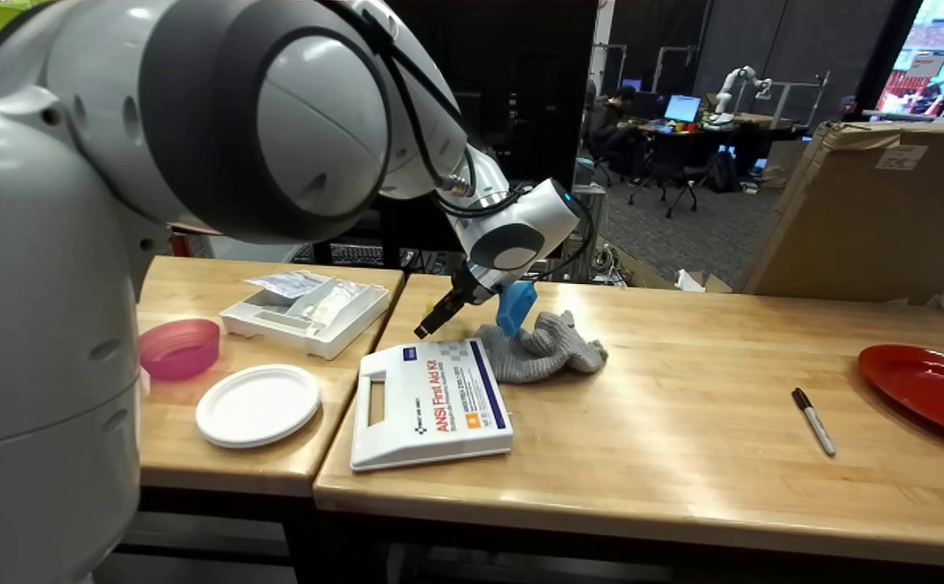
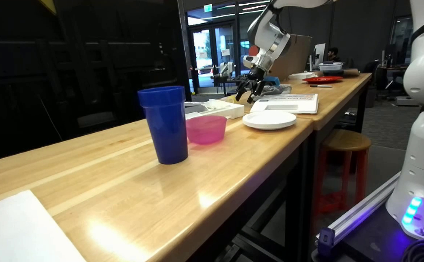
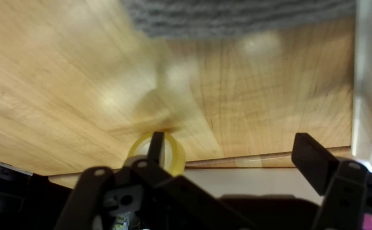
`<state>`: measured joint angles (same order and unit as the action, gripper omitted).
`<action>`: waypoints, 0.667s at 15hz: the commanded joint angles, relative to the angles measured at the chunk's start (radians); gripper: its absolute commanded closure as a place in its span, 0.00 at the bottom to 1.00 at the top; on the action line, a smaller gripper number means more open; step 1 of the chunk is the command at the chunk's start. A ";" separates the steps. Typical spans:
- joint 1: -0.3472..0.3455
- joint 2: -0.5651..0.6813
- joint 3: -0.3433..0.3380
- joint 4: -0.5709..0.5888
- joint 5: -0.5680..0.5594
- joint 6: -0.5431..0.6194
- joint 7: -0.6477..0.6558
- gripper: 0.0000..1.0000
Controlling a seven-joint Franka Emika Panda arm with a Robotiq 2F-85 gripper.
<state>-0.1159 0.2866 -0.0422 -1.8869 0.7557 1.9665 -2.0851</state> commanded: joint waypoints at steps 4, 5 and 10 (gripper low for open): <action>-0.002 -0.167 -0.002 -0.080 -0.075 0.016 0.003 0.00; 0.000 -0.190 -0.003 -0.090 -0.084 0.019 0.005 0.00; 0.024 -0.291 -0.009 -0.153 -0.242 0.086 0.255 0.00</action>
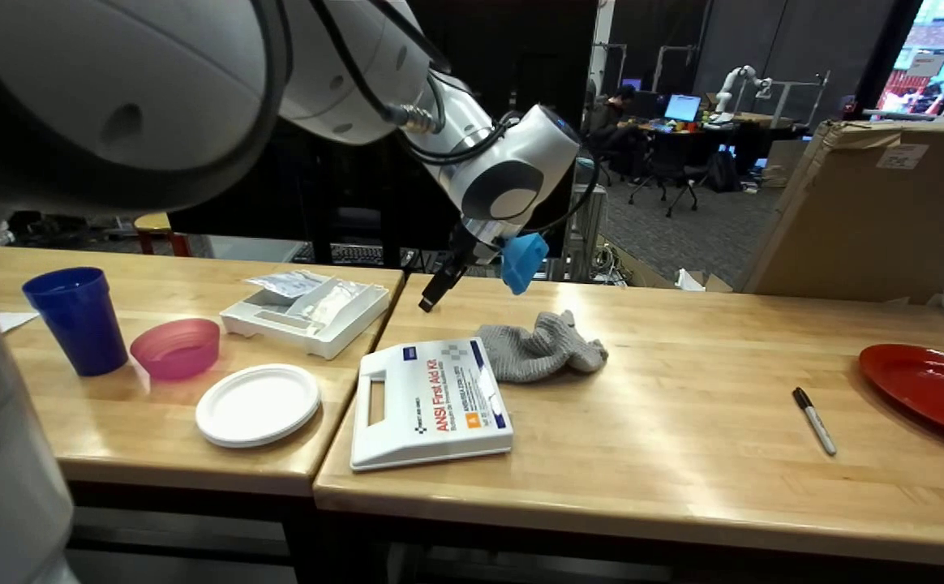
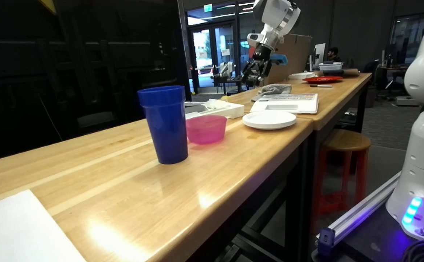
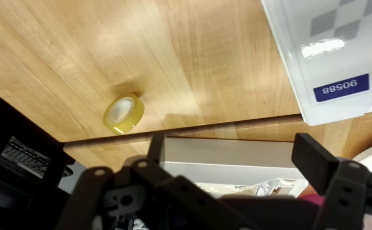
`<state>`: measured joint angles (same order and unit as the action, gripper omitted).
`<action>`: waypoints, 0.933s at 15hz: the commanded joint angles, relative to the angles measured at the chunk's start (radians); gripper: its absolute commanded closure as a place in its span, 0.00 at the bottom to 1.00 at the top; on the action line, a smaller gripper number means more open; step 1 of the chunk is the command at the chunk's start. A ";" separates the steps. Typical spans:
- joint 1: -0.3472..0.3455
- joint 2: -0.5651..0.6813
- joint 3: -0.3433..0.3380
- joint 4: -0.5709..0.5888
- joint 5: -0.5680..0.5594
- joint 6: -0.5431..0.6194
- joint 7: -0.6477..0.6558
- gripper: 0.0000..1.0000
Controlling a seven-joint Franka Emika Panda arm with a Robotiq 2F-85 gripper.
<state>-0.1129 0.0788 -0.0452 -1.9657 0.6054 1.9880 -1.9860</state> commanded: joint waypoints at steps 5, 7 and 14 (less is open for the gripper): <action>0.037 -0.161 0.001 -0.198 -0.298 0.205 0.454 0.00; 0.041 -0.188 0.003 -0.254 -0.401 0.250 0.585 0.00; 0.059 -0.205 -0.007 -0.306 -0.666 0.212 0.928 0.00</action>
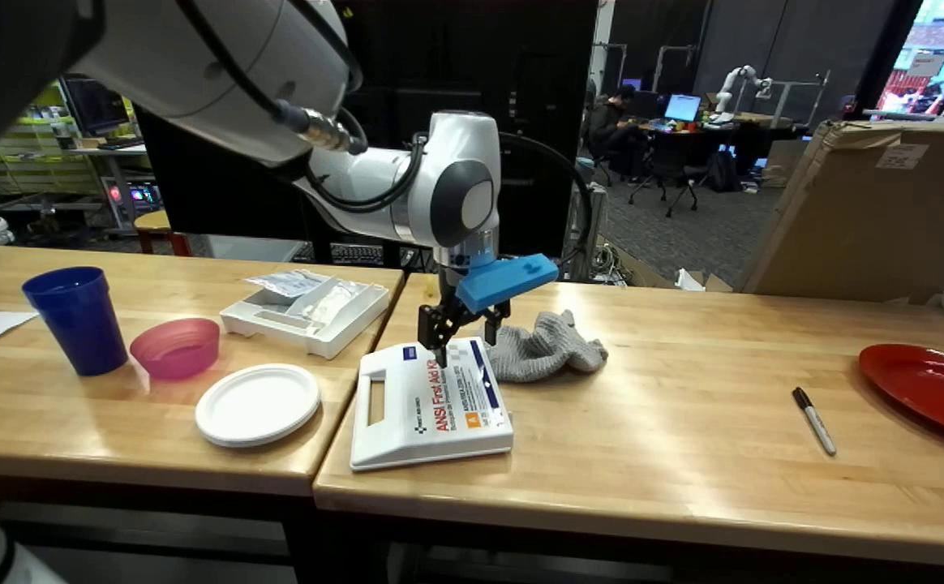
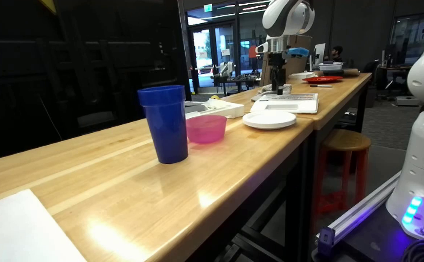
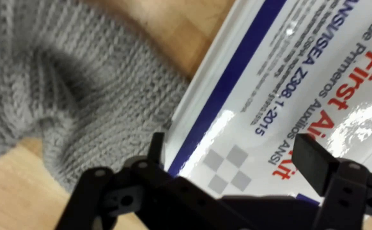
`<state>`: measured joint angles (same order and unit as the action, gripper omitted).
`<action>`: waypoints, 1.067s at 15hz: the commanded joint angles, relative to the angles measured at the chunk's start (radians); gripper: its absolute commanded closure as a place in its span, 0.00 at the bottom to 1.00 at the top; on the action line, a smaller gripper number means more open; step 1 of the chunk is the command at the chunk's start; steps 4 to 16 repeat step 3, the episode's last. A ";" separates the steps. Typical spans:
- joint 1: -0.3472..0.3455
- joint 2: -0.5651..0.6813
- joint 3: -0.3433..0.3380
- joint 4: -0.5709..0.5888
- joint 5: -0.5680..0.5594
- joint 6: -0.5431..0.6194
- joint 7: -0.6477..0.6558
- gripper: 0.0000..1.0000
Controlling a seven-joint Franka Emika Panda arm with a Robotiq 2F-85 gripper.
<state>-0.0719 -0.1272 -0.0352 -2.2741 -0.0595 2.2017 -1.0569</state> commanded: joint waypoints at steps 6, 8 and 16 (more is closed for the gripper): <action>0.023 -0.033 -0.013 -0.022 -0.052 -0.028 0.090 0.00; 0.023 -0.033 -0.013 -0.022 -0.052 -0.028 0.090 0.00; 0.023 -0.033 -0.013 -0.022 -0.052 -0.028 0.090 0.00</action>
